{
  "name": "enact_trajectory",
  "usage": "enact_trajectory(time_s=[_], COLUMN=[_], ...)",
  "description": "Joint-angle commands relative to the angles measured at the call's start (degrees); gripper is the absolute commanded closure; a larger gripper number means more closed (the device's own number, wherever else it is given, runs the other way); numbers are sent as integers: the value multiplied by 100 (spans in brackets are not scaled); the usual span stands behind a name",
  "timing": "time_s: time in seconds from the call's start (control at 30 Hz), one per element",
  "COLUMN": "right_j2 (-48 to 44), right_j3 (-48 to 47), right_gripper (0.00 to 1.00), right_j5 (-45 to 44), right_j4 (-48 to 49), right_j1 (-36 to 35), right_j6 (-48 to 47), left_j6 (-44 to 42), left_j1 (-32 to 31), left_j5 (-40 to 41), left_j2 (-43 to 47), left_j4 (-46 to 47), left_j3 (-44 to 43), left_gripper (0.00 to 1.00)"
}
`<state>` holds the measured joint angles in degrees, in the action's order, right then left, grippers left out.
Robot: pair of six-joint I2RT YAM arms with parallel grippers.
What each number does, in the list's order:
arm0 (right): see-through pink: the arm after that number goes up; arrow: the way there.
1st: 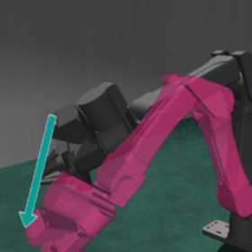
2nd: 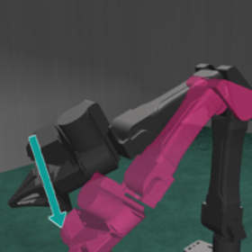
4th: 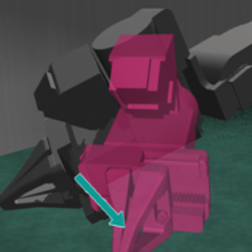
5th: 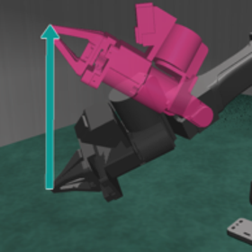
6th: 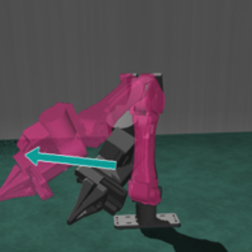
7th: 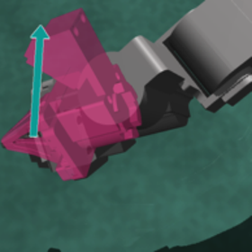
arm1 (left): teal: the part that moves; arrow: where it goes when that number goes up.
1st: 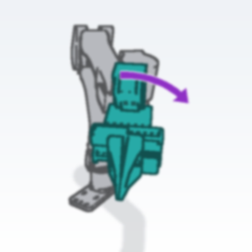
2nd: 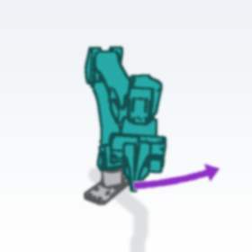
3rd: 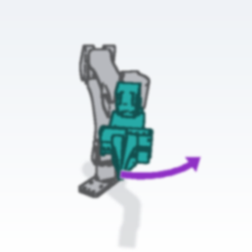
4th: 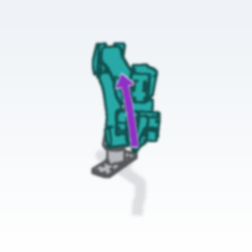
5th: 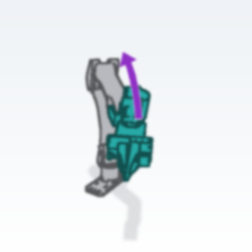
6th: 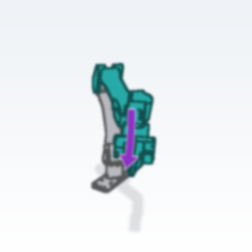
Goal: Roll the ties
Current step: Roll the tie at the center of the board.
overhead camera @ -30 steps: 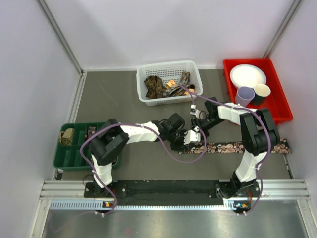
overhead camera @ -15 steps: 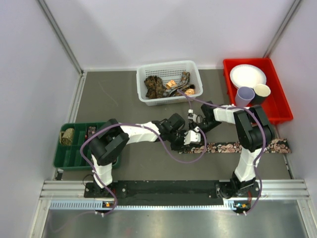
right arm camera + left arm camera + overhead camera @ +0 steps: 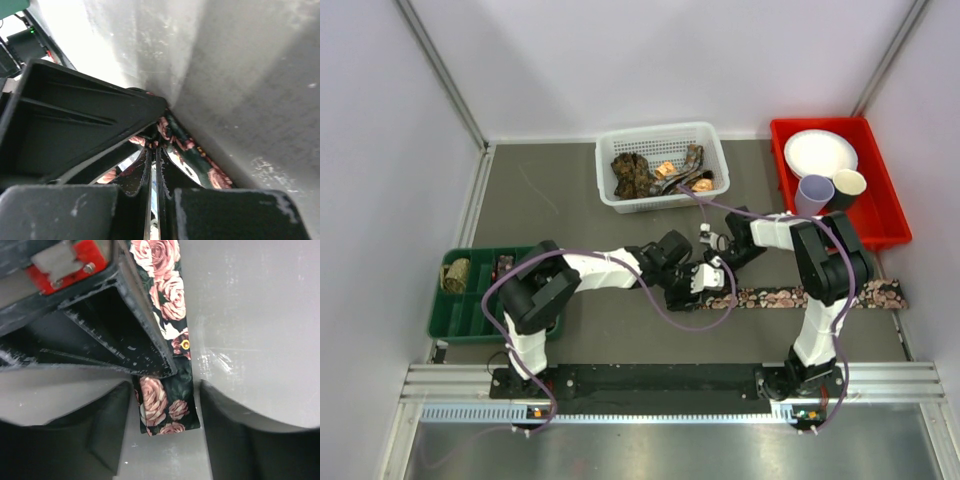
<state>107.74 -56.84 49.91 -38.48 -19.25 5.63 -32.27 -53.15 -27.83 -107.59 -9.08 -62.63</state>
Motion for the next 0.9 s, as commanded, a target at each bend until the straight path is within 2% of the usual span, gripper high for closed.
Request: enact_trajectory(time_s=[0.0, 0.1, 0.2, 0.3, 0.43, 0.6, 0.73, 0.77, 0.87], right_j2=[133, 115, 115, 115, 98, 54, 36, 27, -16], right_j3=[59, 103, 103, 85, 94, 147, 199, 217, 226], right_gripper=[100, 100, 100, 100, 100, 100, 100, 100, 100], right_j5=[-648, -859, -1017, -1097, -1264, -1466, -1651, -1712, -1809], right_j4=[183, 174, 183, 165, 165, 209, 253, 236, 262], right_j1=[-9, 0, 0, 26, 26, 26, 26, 26, 26], right_j6=[-246, -264, -264, -273, -290, -308, -290, -308, -326], left_j6=[423, 581, 906, 1301, 1320, 1513, 1330, 1259, 1057], left_j1=[173, 313, 445, 498, 498, 498, 411, 384, 349], left_j5=[165, -142, -432, -748, -1144, -1259, -1216, -1094, -1005], left_j2=[0, 325, 537, 572, 380, -129, -376, -420, -447], left_j4=[107, 853, 2048, 3164, 4299, 4880, 4768, 4697, 4337], left_j3=[699, 1129, 1639, 2008, 2334, 2212, 2080, 2045, 1992], left_gripper=[34, 30, 25, 22, 19, 21, 31, 36, 41])
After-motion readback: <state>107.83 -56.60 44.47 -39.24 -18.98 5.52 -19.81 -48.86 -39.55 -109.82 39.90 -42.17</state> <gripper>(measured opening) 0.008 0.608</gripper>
